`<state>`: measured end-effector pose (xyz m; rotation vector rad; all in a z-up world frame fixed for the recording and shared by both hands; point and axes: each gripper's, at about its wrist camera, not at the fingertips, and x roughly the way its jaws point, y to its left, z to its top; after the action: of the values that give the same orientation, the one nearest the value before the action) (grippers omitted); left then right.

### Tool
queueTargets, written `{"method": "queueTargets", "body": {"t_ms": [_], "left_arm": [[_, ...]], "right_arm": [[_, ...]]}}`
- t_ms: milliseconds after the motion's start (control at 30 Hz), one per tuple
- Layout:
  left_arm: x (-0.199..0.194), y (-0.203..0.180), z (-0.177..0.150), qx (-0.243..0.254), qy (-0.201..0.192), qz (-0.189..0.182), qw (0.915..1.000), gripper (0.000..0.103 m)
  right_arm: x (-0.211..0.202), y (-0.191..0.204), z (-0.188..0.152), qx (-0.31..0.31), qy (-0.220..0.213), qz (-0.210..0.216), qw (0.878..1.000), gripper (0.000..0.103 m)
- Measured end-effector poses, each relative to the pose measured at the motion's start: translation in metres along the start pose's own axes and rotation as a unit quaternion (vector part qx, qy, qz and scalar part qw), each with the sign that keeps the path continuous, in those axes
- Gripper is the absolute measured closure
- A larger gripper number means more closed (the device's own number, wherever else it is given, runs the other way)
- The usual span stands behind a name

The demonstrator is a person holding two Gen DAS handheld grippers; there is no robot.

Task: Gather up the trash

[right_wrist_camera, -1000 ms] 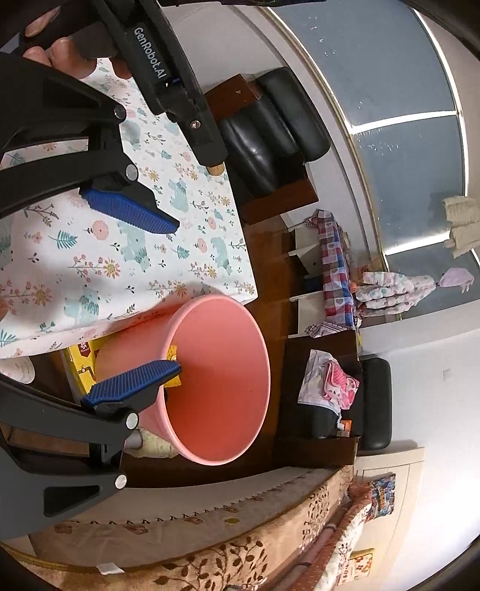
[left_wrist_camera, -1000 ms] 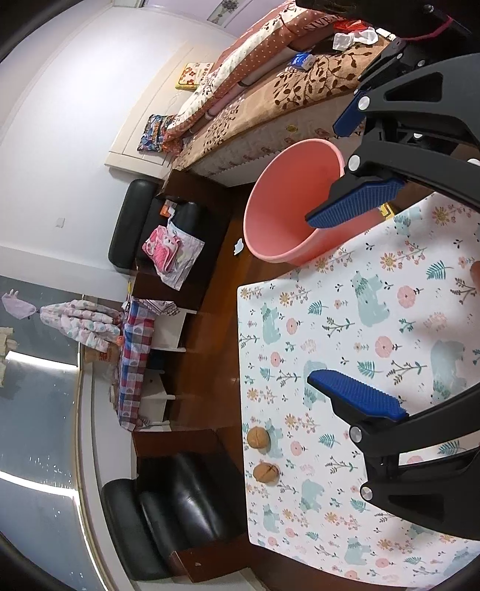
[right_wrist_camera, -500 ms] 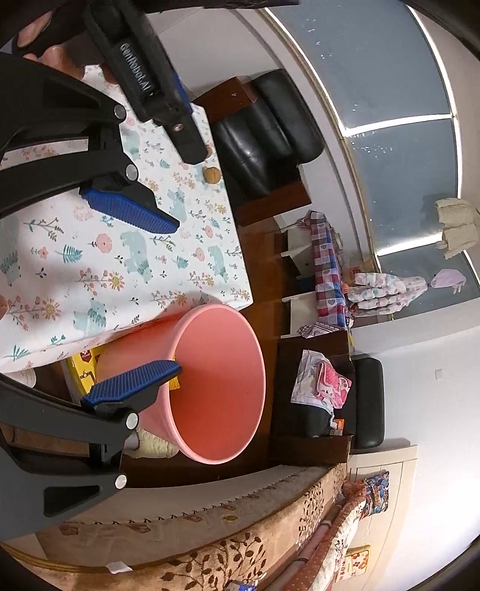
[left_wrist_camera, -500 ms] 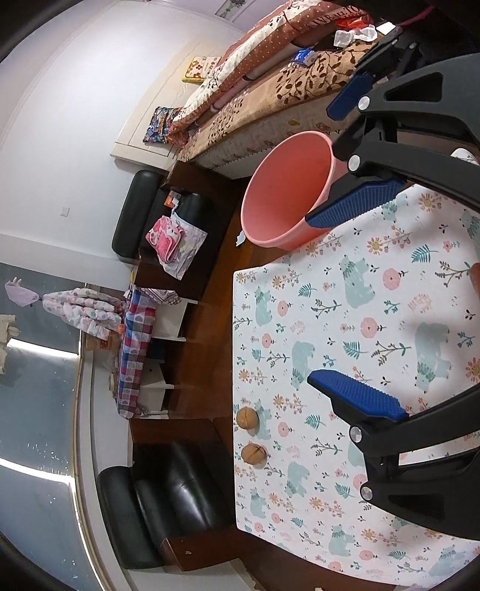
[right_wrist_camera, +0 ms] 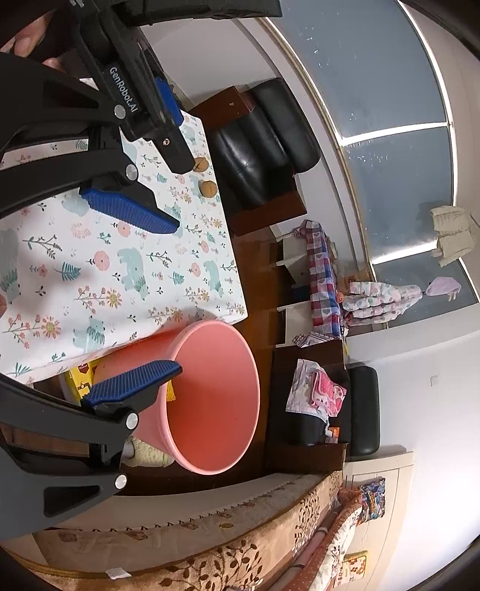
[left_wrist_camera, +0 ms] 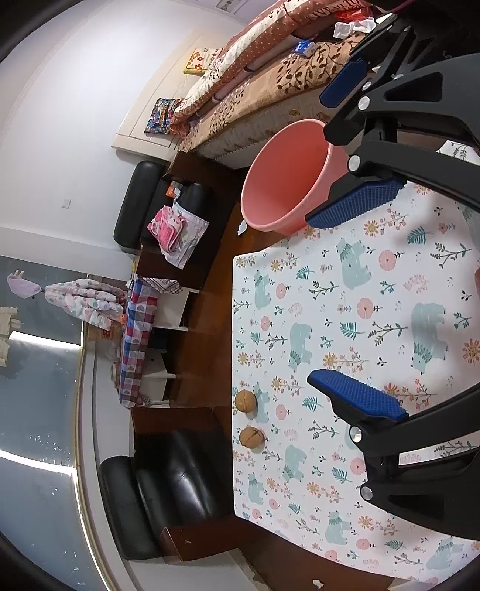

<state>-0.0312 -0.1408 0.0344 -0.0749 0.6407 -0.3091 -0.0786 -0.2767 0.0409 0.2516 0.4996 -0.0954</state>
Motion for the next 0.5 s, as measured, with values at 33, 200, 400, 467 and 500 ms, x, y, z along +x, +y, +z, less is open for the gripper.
{"method": "queueTargets", "body": {"t_ms": [33,200,400,467,500], "left_arm": [[-0.0003,0.0004,-0.0001,-0.001,0.000,0.001,1.0000,0.025],[-0.0001,0.0009,-0.0004,-0.002,-0.001,0.002,1.0000,0.025],[-0.0002,0.0008,0.0001,-0.001,-0.002,0.005,1.0000,0.027],[-0.0002,0.0011,0.0005,0.000,-0.003,0.006,1.0000,0.027],[-0.0001,0.0014,0.0005,0.000,-0.003,0.007,1.0000,0.027]], "right_arm": [[-0.0002,0.0005,0.0000,0.000,-0.001,0.001,1.000,0.032],[-0.0011,0.0003,0.0001,0.000,-0.003,0.002,1.000,0.032],[-0.0010,0.0008,-0.0002,0.000,-0.002,0.002,1.000,0.032],[-0.0008,0.0010,-0.0002,-0.001,-0.001,0.002,1.000,0.032],[-0.0007,0.0011,-0.0002,-0.001,0.000,0.002,1.000,0.032]]}}
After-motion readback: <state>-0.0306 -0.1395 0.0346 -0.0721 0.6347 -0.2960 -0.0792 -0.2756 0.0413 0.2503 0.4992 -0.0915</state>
